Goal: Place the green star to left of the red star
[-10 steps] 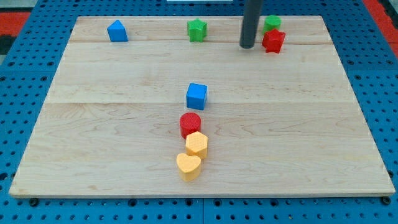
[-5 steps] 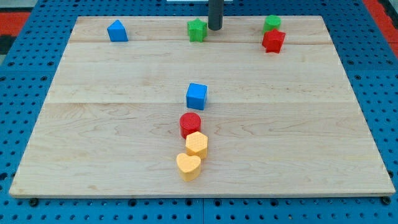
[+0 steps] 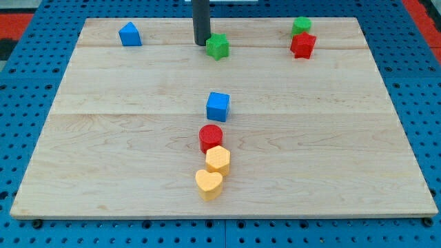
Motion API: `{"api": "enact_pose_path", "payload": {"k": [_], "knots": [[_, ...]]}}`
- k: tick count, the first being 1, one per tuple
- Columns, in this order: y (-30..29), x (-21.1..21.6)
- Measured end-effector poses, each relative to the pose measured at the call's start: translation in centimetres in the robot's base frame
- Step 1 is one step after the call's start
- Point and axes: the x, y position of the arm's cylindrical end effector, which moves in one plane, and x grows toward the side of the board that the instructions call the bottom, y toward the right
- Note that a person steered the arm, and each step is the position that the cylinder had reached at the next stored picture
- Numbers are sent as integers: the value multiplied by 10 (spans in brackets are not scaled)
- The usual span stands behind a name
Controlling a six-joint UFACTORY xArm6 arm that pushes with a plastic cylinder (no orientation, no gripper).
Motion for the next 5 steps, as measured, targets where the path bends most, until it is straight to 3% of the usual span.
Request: {"api": "enact_pose_path", "payload": {"k": [5], "knots": [[31, 4]]}}
